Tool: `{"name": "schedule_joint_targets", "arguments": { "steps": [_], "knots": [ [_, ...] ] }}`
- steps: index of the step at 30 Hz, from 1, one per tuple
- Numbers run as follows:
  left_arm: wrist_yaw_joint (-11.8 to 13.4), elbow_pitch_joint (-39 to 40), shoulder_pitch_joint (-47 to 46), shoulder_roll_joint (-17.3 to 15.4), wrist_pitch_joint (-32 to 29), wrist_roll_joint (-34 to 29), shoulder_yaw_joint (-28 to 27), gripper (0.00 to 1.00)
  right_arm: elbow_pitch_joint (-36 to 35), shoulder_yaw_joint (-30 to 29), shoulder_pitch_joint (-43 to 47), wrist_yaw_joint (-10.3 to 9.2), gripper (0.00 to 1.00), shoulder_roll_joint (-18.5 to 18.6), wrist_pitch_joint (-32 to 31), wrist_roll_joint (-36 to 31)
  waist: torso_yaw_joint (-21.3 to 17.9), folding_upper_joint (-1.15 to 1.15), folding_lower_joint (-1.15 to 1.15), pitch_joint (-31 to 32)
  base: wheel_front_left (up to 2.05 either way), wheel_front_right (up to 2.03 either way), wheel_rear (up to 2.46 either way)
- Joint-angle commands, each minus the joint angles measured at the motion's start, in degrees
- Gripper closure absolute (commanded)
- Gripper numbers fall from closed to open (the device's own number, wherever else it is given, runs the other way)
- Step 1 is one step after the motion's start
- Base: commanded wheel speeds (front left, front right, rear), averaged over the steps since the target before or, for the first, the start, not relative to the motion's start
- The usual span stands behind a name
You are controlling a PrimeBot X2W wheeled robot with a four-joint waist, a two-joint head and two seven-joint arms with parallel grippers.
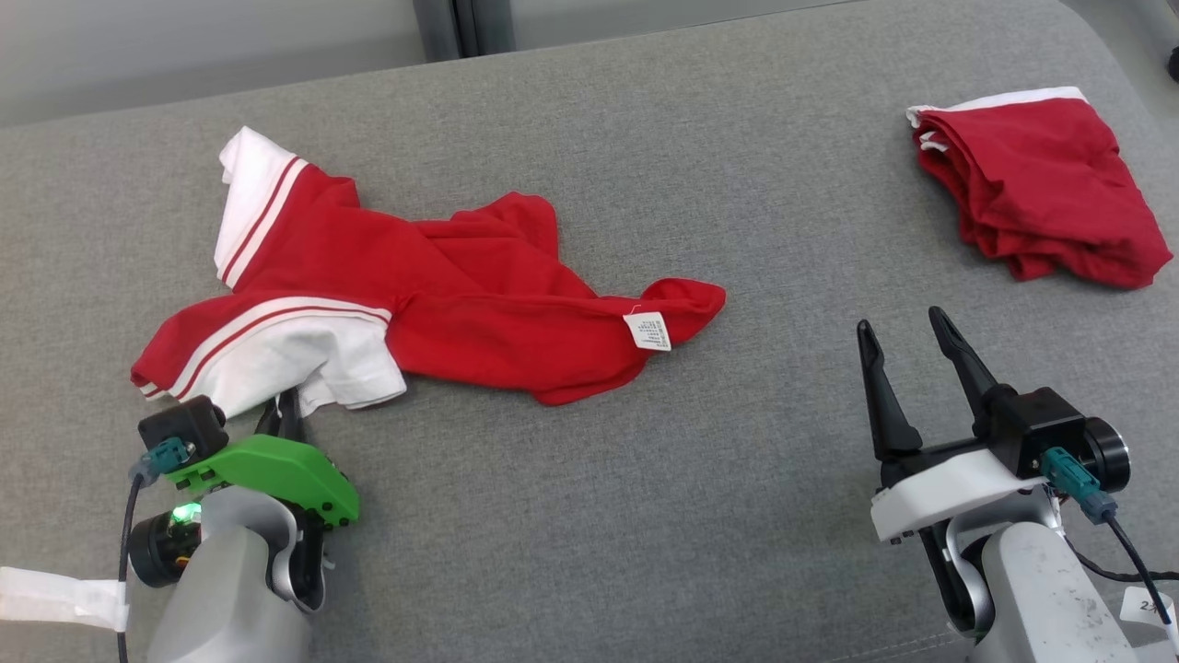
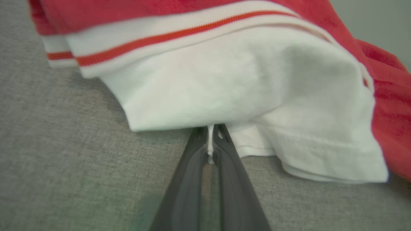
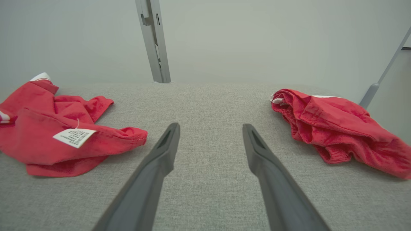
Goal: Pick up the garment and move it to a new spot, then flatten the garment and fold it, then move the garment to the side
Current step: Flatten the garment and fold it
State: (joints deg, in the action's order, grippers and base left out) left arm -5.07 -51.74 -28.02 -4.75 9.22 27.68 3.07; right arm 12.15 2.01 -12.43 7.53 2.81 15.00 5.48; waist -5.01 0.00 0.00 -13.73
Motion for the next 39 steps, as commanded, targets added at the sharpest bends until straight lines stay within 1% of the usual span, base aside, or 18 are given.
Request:
{"name": "schedule_joint_targets", "arguments": {
  "steps": [1,7,10,15,20,23,27,29,32,39],
  "knots": [
    [-0.52,-0.4,0.96,0.4,0.78,-0.1,0.44,1.0,-0.1,-0.22,-0.48,-0.09,0.0,0.17,0.27,-0.34,0.63,0.0,0.0,0.3,0.0,0.0,0.0],
    [-1.11,4.91,3.01,-1.39,4.5,-0.9,0.68,1.0,-0.03,-1.0,-0.19,-0.09,0.0,0.19,0.26,-1.07,2.92,0.0,0.0,1.52,0.0,0.0,0.0],
    [-0.5,10.45,5.47,-2.39,5.3,-1.59,0.25,1.0,0.05,-1.59,0.28,-0.09,0.0,0.18,0.27,-1.41,4.34,0.0,0.0,2.31,0.0,0.0,0.0],
    [0.35,21.91,11.45,-2.39,5.53,-1.49,-0.21,1.0,0.54,-1.81,1.41,-0.09,0.0,0.2,0.26,-1.23,6.38,0.0,0.0,3.59,0.0,0.0,0.0],
    [2.3,34.86,18.37,-2.07,3.83,-0.73,-0.38,1.0,1.86,-2.0,1.66,-0.09,0.0,0.19,0.26,-1.79,8.17,0.0,0.0,4.24,0.0,0.0,0.0],
    [3.82,41.76,21.96,-2.25,2.67,-0.56,-0.89,1.0,4.42,-2.4,0.49,-0.09,0.0,0.2,0.26,-2.78,9.07,0.0,0.0,4.28,0.0,0.0,0.0],
    [5.94,48.31,25.93,-2.21,1.89,-0.5,-1.92,1.0,7.69,-2.4,-1.4,-0.09,0.0,0.19,0.27,-3.54,9.93,0.0,0.0,4.22,0.0,0.0,0.0],
    [6.81,50.72,27.58,-2.05,1.5,-0.24,-2.27,1.0,8.81,-2.37,-2.4,-0.09,0.0,0.2,0.26,-3.73,10.2,0.0,0.0,4.09,0.0,0.0,0.0],
    [7.48,52.95,29.61,-1.68,0.83,0.16,-2.23,1.0,10.46,-1.96,-3.41,-0.09,0.0,0.21,0.27,-3.93,10.58,0.0,0.0,3.9,0.0,0.0,0.0],
    [7.49,53.58,31.05,-0.7,0.14,0.82,-0.1,1.0,14.24,1.3,-5.7,-0.09,0.0,0.23,-0.51,-3.58,11.21,0.0,0.0,3.58,0.0,0.0,0.0]
  ]
}}
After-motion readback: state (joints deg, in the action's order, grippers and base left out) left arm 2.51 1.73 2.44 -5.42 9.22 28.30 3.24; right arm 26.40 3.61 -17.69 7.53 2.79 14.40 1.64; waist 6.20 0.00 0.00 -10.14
